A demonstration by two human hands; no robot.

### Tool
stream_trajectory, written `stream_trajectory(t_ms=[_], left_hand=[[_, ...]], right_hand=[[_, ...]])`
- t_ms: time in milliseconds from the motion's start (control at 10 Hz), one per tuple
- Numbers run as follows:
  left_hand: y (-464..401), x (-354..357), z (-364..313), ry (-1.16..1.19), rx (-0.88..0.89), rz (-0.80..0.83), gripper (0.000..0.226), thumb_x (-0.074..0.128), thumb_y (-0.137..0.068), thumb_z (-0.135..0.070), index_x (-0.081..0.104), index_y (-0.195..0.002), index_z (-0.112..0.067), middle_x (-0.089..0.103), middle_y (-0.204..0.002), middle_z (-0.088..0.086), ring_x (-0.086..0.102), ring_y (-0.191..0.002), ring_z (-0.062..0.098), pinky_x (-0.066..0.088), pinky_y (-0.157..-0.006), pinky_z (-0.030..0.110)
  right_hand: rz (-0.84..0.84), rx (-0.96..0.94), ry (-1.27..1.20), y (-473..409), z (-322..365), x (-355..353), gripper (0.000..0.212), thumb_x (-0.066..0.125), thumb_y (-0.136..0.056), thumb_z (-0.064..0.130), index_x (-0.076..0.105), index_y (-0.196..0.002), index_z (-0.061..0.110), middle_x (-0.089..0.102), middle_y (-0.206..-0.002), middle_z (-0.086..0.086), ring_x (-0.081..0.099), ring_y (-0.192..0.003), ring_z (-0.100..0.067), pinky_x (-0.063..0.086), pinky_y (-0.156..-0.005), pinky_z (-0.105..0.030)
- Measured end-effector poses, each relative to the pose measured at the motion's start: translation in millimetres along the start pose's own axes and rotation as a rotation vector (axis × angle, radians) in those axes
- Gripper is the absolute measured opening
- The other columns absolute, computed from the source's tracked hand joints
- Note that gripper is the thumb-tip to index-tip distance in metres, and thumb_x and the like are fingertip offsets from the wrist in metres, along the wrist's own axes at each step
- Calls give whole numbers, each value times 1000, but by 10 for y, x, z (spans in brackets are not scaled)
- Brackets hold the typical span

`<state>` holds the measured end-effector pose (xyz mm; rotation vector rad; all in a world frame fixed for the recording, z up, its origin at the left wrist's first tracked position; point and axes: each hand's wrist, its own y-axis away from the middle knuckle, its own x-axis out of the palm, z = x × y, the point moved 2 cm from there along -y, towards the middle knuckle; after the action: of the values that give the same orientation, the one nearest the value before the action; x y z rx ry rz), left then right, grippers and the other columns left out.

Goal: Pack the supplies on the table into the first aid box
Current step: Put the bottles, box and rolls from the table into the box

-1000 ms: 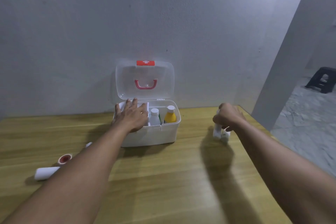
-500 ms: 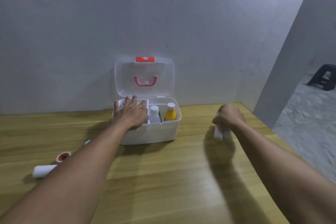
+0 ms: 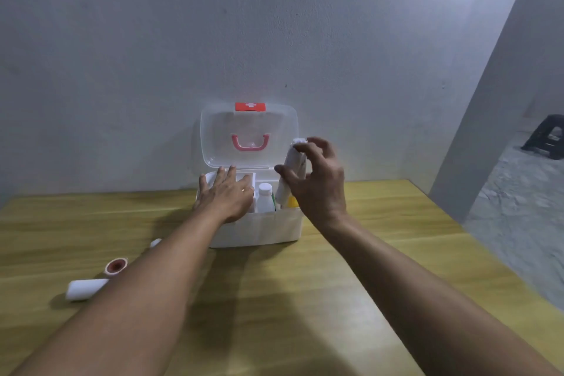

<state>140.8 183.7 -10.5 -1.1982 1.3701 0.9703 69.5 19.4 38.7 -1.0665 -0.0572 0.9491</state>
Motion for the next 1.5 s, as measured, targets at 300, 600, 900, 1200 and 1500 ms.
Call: stream_trajectory(t_ms=[300, 600, 900, 1200, 1500], left_hand=[[6, 16, 6, -15, 8, -12, 53, 13, -100, -39, 13, -152, -32, -2, -163, 5, -5, -150, 25, -5, -117, 56], [-1, 19, 4, 5, 8, -12, 53, 13, -100, -40, 14, -152, -33, -2, -163, 5, -5, -150, 25, -6, -117, 56], [-5, 52, 23, -9, 13, -22, 54, 12, -99, -41, 12, -152, -33, -2, -163, 5, -6, -150, 25, -6, -117, 57], [0, 20, 10, -2, 9, -2, 54, 12, -99, -38, 13, -152, -32, -2, -163, 5, -6, -150, 25, -5, -117, 57], [15, 9, 12, 30, 6, 5, 54, 14, -99, -38, 12, -152, -31, -1, -163, 5, -5, -150, 24, -6, -117, 56]], right_hand=[[-60, -111, 100, 304, -164, 222, 34, 84, -71, 26, 65, -91, 6, 54, -108, -20, 61, -84, -28, 55, -56, -29], [-80, -102, 36, 388, -182, 213, 29, 86, -66, 23, 69, -83, 6, 60, -92, -14, 57, -76, -15, 47, -57, -22], [3, -64, 27, 478, -303, 202, 37, 84, -67, 34, 68, -81, 4, 58, -101, -15, 59, -77, -20, 45, -64, -14], [176, -120, 142, 336, -217, 62, 41, 54, -74, 36, 58, -108, 12, 60, -120, -6, 57, -100, -24, 48, -81, -37], [431, -172, 292, 366, -308, 96, 62, 35, -76, 38, 59, -127, 15, 56, -138, -5, 46, -130, -23, 37, -108, -41]])
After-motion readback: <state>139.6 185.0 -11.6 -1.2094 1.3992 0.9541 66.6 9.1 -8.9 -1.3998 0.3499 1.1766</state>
